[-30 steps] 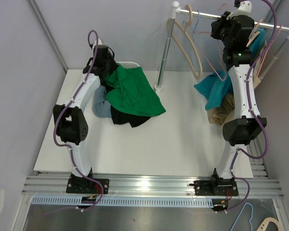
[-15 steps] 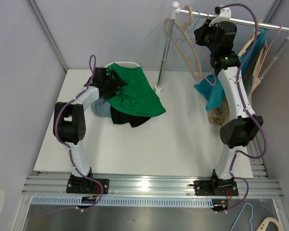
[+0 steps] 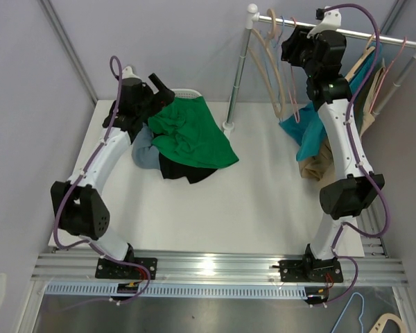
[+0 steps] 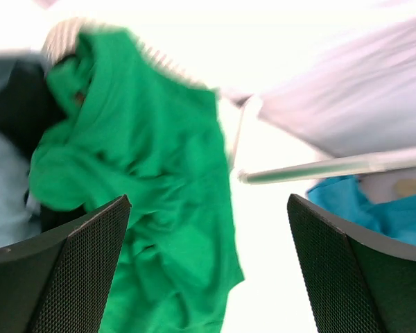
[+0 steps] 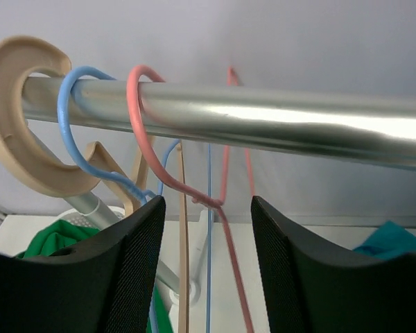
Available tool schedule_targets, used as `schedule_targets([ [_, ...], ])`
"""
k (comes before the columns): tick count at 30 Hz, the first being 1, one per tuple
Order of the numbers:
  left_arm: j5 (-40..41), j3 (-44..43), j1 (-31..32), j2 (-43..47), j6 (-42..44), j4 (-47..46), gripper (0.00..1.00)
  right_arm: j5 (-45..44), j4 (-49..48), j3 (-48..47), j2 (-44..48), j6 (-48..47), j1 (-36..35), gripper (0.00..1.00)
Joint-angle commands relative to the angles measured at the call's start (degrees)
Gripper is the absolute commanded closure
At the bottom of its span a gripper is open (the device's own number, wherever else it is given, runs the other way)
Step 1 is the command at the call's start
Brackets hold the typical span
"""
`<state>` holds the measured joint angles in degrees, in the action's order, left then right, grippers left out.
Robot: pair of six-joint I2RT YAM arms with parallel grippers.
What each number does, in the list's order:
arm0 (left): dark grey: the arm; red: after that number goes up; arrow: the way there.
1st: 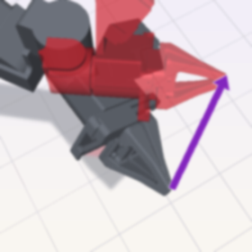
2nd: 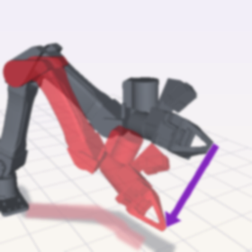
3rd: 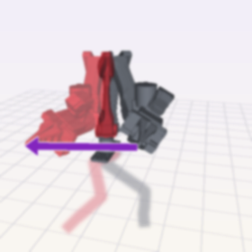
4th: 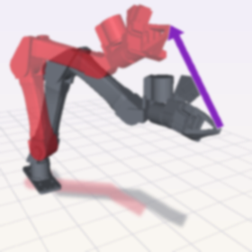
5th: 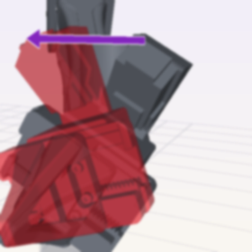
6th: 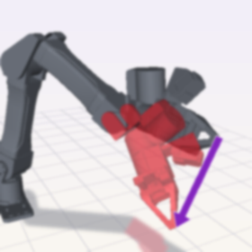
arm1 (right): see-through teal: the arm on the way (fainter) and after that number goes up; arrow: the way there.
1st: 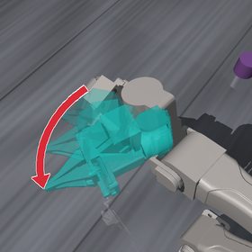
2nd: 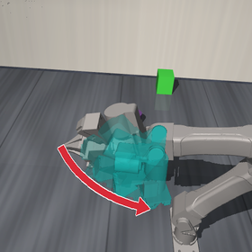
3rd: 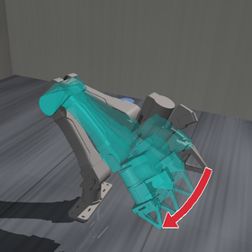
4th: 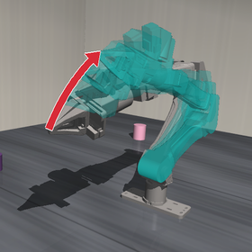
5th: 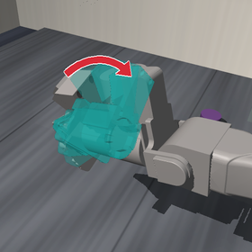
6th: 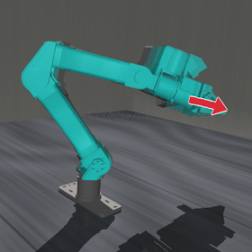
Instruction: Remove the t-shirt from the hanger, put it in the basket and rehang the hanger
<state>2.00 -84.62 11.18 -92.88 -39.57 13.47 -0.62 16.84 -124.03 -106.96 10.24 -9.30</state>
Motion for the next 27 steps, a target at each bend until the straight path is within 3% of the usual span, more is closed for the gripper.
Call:
schedule_targets([
  [1, 5.5, -3.4, 2.7, 4.1, 5.0, 1.8, 0.01, -5.6, 2.1, -0.4, 7.0, 0.0, 0.4, 0.43],
  [6, 11.1, -3.9, 6.3, 8.5, 9.9, 2.2, 0.01, -10.3, 7.0, 3.2, 15.3, 2.1, 0.7, 0.42],
  [12, 14.3, -3.3, 10.1, 13.3, 12.9, 1.7, 0.01, -28.4, 20.8, -3.8, 15.6, 2.1, 0.2, 0.41],
  [16, 13.2, -2.1, 11.1, 14.6, 12.6, 0.0, 0.01, -34.7, 28.0, -9.0, 13.9, 1.7, 1.3, 0.36],
  [22, 9.7, -5.7, 12.7, 12.1, 13.3, 1.2, 0.00, -31.2, 32.0, -11.0, 12.0, 3.3, 6.5, 0.37],
  [27, 3.9, -2.7, 13.6, 13.1, 16.0, -5.9, 0.00, -27.2, 30.9, -11.7, 9.8, 3.3, 8.9, 0.36],
])
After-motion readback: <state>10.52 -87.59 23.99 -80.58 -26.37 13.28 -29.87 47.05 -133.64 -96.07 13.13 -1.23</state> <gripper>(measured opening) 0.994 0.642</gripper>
